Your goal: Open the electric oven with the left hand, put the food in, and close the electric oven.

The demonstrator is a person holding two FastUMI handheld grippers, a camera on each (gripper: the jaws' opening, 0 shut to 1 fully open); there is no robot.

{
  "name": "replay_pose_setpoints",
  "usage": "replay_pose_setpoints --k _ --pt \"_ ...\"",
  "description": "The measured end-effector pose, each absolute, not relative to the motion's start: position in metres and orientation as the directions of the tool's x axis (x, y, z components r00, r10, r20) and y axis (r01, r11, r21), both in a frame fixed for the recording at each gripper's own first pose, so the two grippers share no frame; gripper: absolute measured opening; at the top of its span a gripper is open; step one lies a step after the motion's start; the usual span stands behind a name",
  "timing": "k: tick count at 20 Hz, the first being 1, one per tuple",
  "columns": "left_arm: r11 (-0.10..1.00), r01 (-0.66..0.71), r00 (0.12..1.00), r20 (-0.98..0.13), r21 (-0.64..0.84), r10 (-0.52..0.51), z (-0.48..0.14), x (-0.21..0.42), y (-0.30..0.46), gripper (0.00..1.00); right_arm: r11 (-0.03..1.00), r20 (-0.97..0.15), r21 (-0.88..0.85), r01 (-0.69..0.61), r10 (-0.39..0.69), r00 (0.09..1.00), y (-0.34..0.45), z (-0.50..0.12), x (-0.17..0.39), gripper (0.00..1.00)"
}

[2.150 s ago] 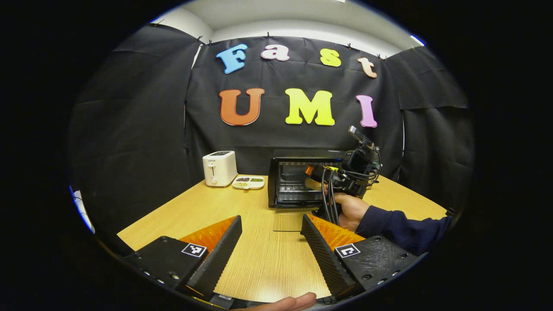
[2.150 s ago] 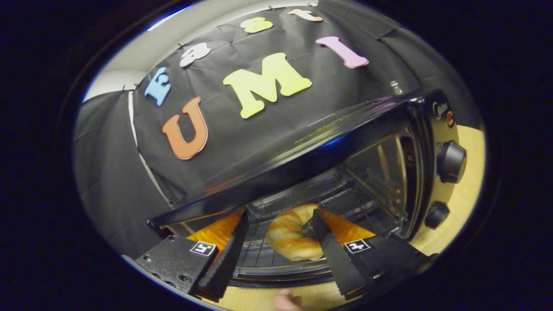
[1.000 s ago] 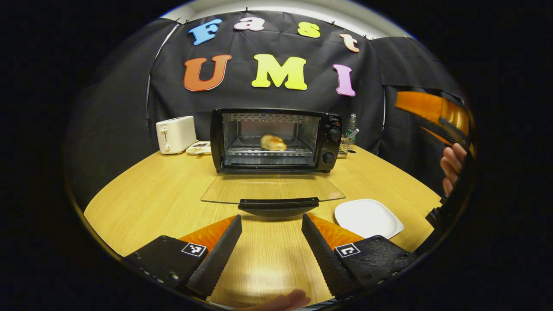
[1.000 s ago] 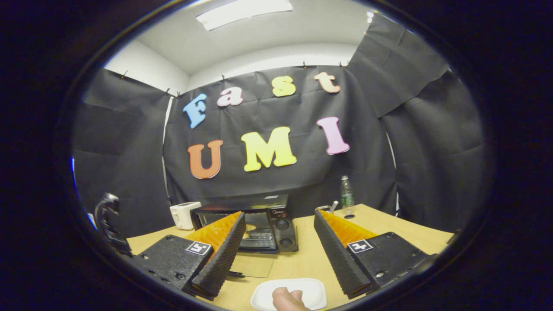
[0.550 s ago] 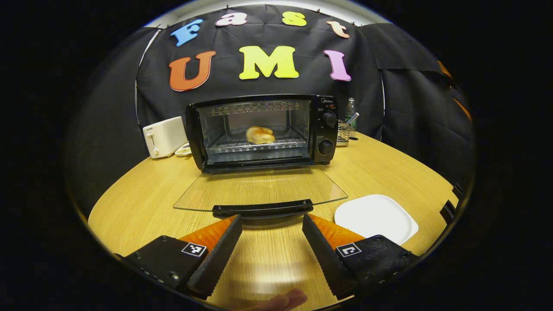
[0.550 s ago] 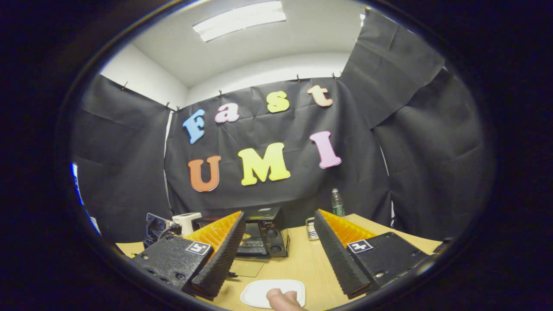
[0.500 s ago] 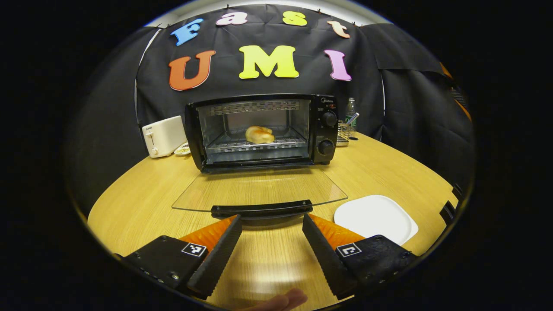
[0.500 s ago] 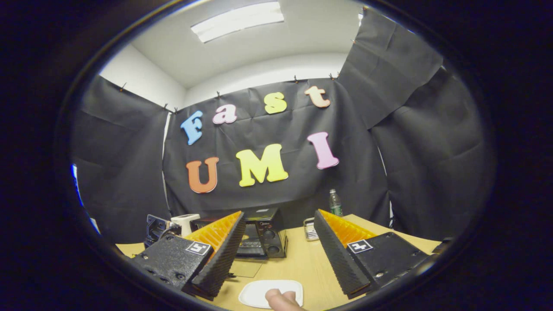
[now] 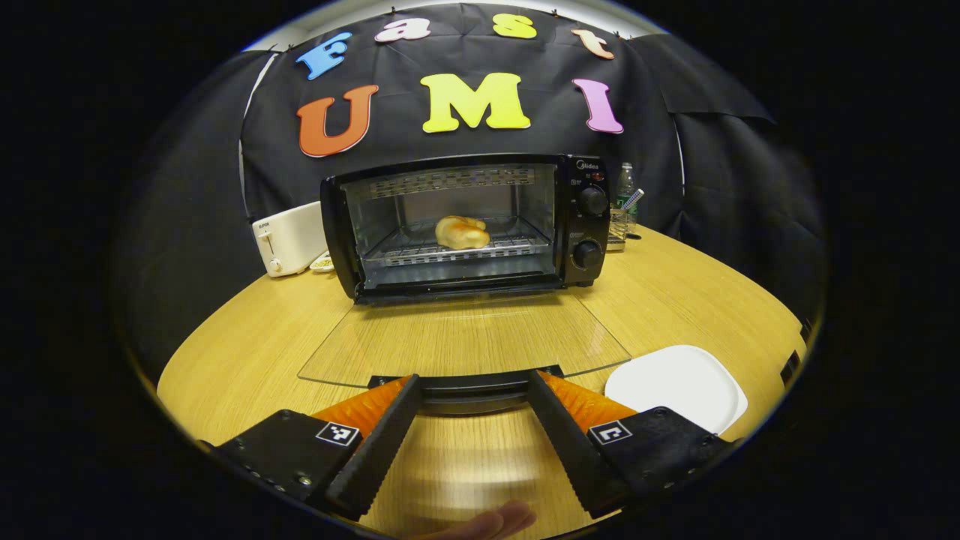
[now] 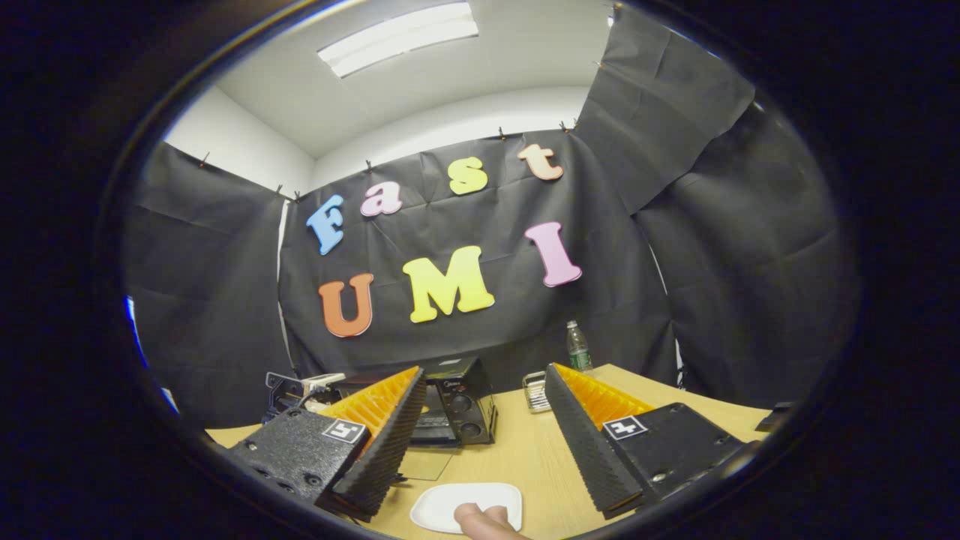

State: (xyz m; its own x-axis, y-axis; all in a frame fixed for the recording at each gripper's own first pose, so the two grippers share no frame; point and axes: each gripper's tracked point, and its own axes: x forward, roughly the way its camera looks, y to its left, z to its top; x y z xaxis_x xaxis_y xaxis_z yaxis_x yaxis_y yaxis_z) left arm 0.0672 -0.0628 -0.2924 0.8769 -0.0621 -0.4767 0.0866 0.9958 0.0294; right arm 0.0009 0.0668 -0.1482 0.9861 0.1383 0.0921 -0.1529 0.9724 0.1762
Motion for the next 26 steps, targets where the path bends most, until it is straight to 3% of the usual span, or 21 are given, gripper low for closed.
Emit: replay_pose_setpoints --k 10,11,12,18,20,26 --pt "0.998 0.055 0.885 -0.463 -0.017 -0.057 -0.297 0.065 -0.063 0.96 0.973 0.057 0.157 -0.168 0.161 0.985 0.078 -0.159 0.000 0.96" --pt "0.998 0.049 0.888 -0.456 -0.029 -0.057 -0.296 0.065 -0.063 0.96 0.971 0.049 0.163 -0.173 0.167 0.985 0.080 -0.162 0.001 1.00" --pt "0.998 0.045 0.896 -0.441 -0.039 -0.057 -0.292 0.066 -0.063 0.96 0.970 0.044 0.170 -0.176 0.171 0.984 0.081 -0.163 0.001 0.96" --pt "1.000 0.021 0.926 -0.376 -0.023 -0.028 -0.278 0.079 -0.053 0.95 0.968 0.036 0.181 -0.175 0.171 0.985 0.082 -0.164 0.003 0.95" --pt "1.000 -0.005 0.906 -0.423 -0.015 -0.002 -0.288 0.078 -0.046 0.95 0.970 0.029 0.170 -0.176 0.174 0.984 0.083 -0.166 0.003 0.95" --pt "0.997 0.040 0.876 -0.477 -0.072 -0.069 -0.283 0.052 -0.060 0.93 0.967 0.007 0.175 -0.185 0.187 0.982 0.088 -0.174 0.003 0.95"
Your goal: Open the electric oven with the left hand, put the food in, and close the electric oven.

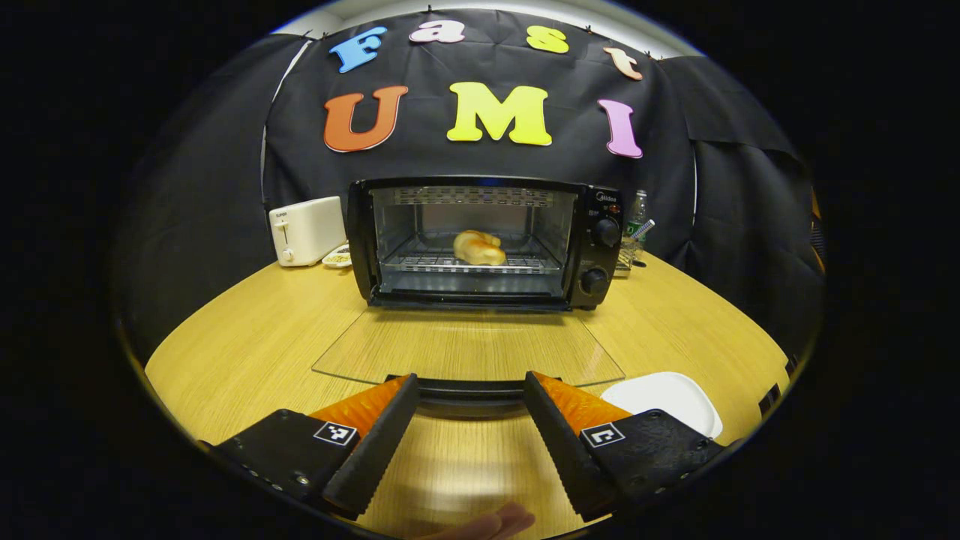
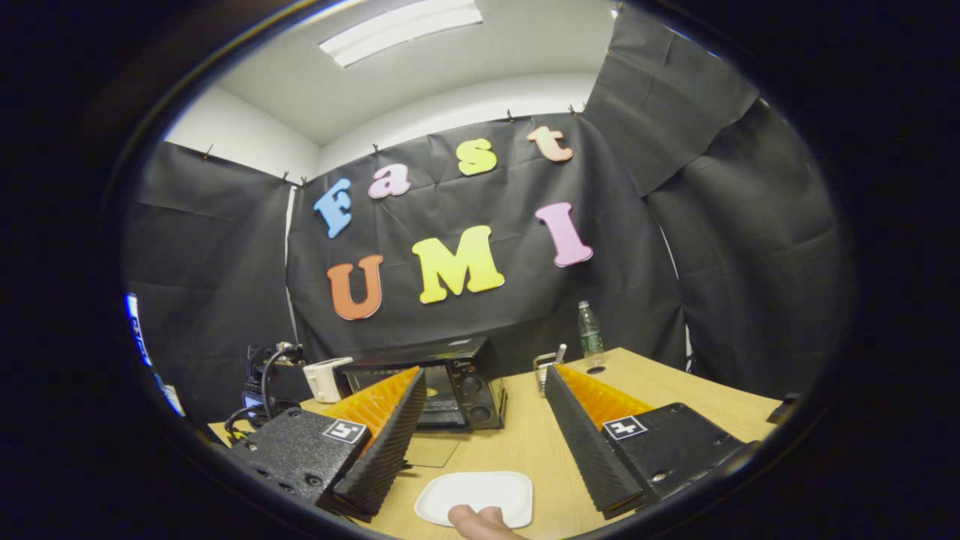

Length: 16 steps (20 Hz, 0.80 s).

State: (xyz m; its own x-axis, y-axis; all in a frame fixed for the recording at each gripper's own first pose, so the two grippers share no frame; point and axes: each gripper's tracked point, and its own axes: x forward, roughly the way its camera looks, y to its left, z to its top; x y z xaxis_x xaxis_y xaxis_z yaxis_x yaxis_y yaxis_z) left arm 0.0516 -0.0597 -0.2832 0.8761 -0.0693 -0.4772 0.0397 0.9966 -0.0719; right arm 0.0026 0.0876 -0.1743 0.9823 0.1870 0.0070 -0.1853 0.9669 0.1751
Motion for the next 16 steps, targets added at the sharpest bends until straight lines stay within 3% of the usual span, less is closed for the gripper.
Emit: replay_pose_setpoints --k 6,16 --pt "0.994 0.053 0.776 -0.623 -0.098 -0.103 -0.322 0.046 -0.069 0.93 0.971 0.002 0.151 -0.187 0.189 0.982 0.090 -0.175 0.001 0.95" --pt "0.998 0.048 0.778 -0.624 -0.046 -0.066 -0.315 0.054 -0.063 0.95 0.969 -0.019 0.150 -0.196 0.201 0.979 0.096 -0.184 0.006 0.95"
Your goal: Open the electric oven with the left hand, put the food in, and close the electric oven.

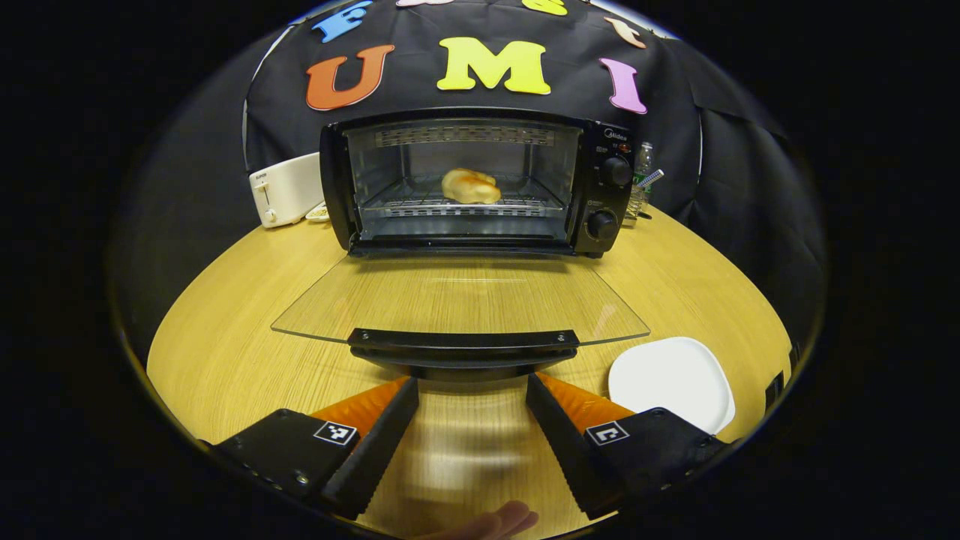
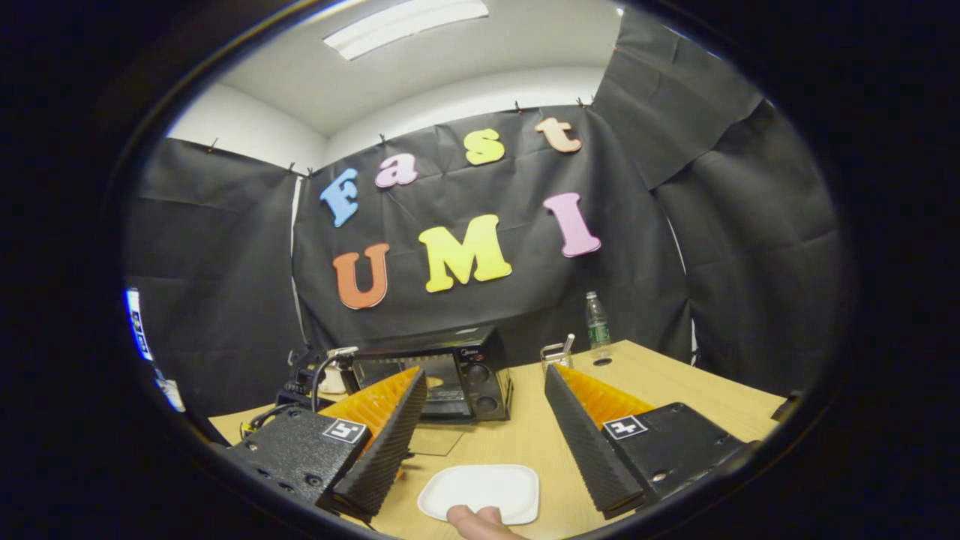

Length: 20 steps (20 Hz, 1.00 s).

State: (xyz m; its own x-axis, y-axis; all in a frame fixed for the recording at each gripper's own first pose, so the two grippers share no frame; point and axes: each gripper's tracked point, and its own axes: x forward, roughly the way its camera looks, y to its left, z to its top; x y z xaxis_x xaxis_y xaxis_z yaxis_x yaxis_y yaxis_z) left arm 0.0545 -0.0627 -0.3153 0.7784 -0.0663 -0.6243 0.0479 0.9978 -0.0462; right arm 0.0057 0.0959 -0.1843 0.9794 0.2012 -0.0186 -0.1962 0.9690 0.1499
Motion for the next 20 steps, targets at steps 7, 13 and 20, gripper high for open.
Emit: replay_pose_setpoints --k 7,13,20 --pt "0.998 0.040 0.873 -0.487 0.042 -0.015 -0.254 0.084 -0.053 0.96 0.970 -0.023 0.153 -0.189 0.195 0.981 0.095 -0.184 0.005 0.95" --pt "1.000 0.023 0.929 -0.369 -0.013 -0.026 -0.186 0.122 -0.049 0.96 0.975 -0.029 0.151 -0.164 0.170 0.985 0.084 -0.182 0.005 0.95" --pt "0.999 0.026 0.955 -0.295 -0.026 -0.032 -0.151 0.085 -0.039 0.96 0.974 -0.046 0.178 -0.137 0.148 0.988 0.074 -0.173 0.000 0.94"
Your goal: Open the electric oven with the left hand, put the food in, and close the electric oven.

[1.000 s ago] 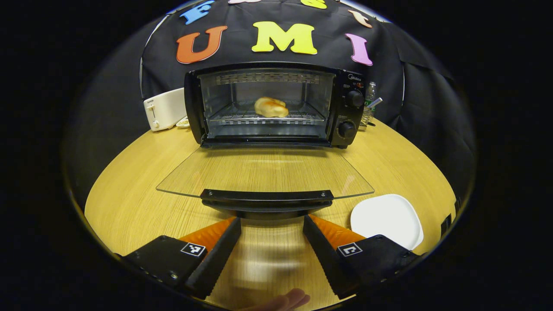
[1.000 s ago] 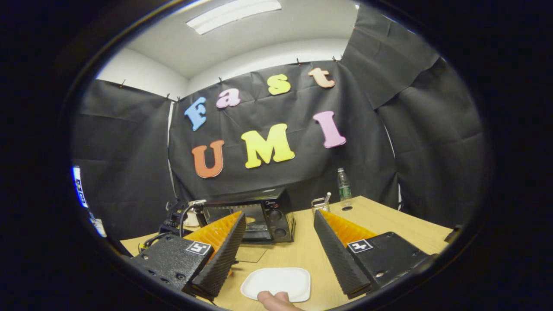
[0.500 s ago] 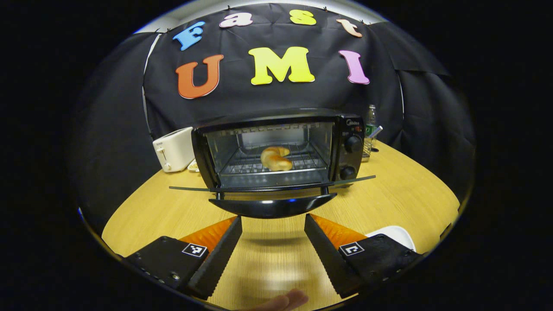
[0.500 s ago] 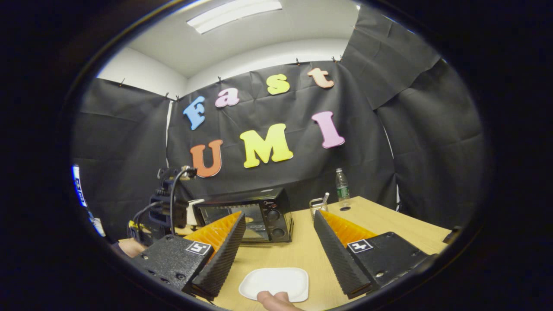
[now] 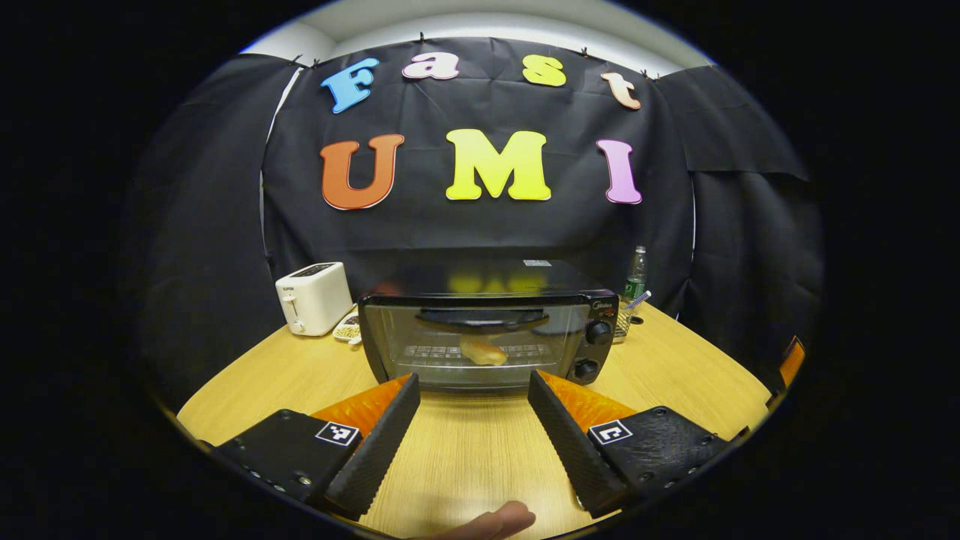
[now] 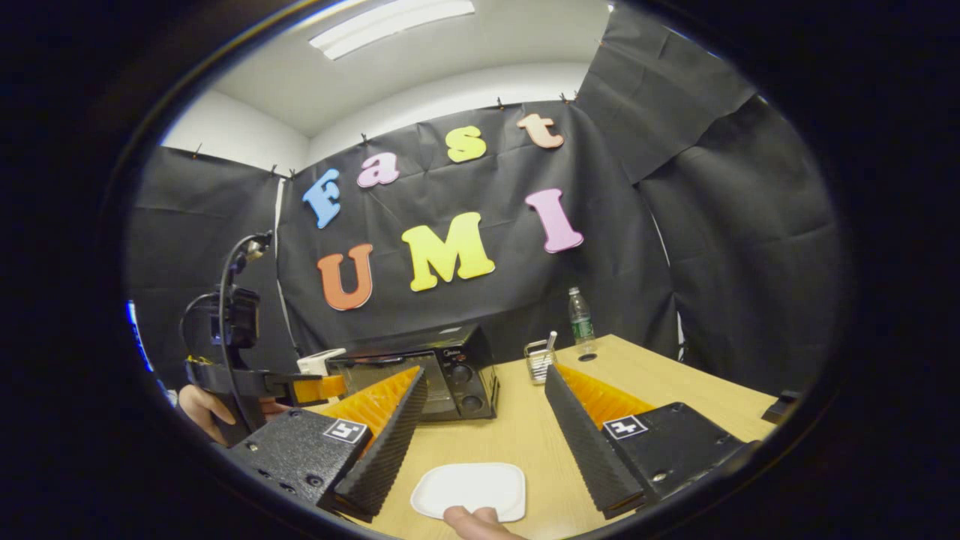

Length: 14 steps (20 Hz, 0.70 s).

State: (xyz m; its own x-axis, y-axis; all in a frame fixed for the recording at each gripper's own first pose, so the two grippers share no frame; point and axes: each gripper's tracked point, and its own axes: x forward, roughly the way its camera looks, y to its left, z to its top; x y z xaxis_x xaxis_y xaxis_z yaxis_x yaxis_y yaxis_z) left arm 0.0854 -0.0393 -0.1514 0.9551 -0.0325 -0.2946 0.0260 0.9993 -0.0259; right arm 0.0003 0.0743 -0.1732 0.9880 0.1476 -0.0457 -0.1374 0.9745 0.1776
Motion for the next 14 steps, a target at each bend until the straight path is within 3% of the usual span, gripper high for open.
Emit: replay_pose_setpoints --k 5,7,14 --pt "0.999 0.020 0.973 -0.230 -0.026 -0.025 -0.122 0.038 -0.030 0.96 0.978 -0.024 0.161 -0.133 0.139 0.990 0.077 -0.142 -0.012 0.94" --pt "0.999 0.019 0.978 -0.209 -0.028 -0.025 -0.109 0.021 -0.029 0.95 0.978 -0.009 0.152 -0.142 0.145 0.989 0.082 -0.125 -0.021 0.99" --pt "0.999 0.043 0.993 -0.112 0.004 -0.042 -0.052 -0.040 -0.032 0.95 0.991 -0.032 0.087 -0.101 0.104 0.994 0.081 -0.084 -0.046 0.94"
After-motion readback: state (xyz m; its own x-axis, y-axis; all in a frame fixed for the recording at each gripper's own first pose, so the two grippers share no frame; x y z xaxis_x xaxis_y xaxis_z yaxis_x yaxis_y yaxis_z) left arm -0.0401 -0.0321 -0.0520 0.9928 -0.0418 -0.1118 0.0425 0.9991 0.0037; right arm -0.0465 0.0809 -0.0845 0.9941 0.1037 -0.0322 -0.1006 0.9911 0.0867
